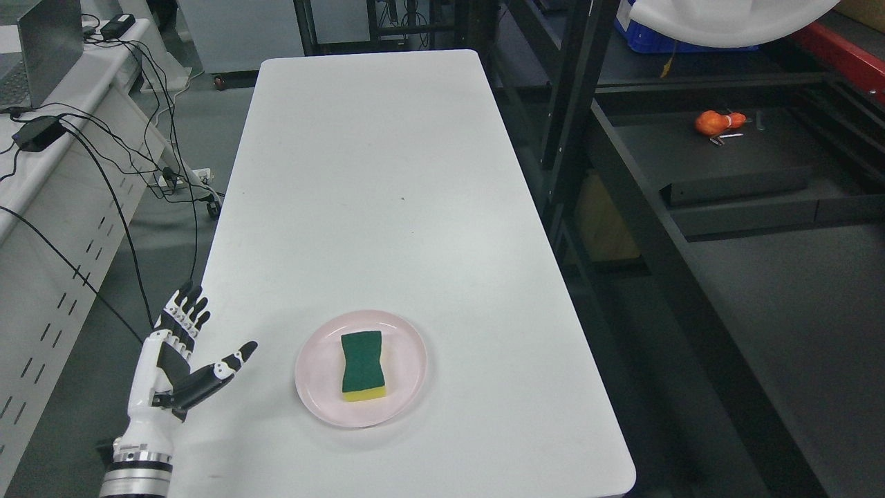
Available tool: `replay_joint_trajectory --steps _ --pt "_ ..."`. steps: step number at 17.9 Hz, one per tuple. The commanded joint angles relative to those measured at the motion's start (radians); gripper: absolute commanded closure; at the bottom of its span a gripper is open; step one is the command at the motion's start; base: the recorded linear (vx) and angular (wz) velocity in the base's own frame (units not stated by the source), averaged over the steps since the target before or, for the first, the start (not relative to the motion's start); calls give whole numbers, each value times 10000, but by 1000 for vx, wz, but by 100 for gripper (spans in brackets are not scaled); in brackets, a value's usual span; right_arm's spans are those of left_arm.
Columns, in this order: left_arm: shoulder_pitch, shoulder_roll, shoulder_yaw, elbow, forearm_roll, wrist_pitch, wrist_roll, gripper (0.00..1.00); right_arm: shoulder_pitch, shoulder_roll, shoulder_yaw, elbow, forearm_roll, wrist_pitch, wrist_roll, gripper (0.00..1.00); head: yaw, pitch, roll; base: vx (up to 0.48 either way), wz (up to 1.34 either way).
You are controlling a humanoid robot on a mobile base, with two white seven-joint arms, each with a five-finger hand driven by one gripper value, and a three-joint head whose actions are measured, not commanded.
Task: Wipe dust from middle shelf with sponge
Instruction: 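Raise the left hand from beside the plate toward the sponge, then move the left hand over the green-and-yellow sponge on the pink plate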
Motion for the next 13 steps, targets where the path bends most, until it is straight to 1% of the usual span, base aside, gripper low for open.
replay_joint_trajectory --steps 1,2,3,4,5,6,7,8,9,11,13 --pt "-1170 1457 -31 602 -166 -363 -1467 1 -12 -175 0 -174 0 737 6 0 0 0 0 0 0" --pt "-1462 1718 -122 647 -410 -653 -1746 1 -12 -175 0 -174 0 722 6 0 0 0 0 0 0" --pt "-1678 2085 -503 754 -914 -1050 -1901 1 3 -175 0 -174 0 722 6 0 0 0 0 0 0" --pt "-1847 2392 -902 862 -1526 -1540 -1978 1 4 -175 0 -174 0 722 6 0 0 0 0 0 0" --pt "-2046 2638 -1270 878 -2520 -2107 -1994 1 -12 -175 0 -174 0 722 6 0 0 0 0 0 0" --pt "-2124 2717 -1319 893 -3441 -2447 -2025 1 3 -175 0 -174 0 722 6 0 0 0 0 0 0" --pt "-2231 2778 -1380 1015 -4726 -2860 -2253 1 4 -175 0 -174 0 737 6 0 0 0 0 0 0" --pt "-2506 2931 -1396 1107 -5483 -3472 -2772 1 4 -175 0 -174 0 738 6 0 0 0 0 0 0" --pt "-2782 3054 -1396 1275 -6128 -4101 -3506 2 4 -175 0 -174 0 722 6 0 0 0 0 0 0" --pt "-3334 3131 -1381 1567 -7508 -4962 -4735 3 4 -175 0 -174 0 722 6 0 0 0 0 0 0" --pt "-3703 3193 -1381 1965 -8249 -5653 -5031 2 -12 -175 0 -174 0 737 6 0 0 0 0 0 0"
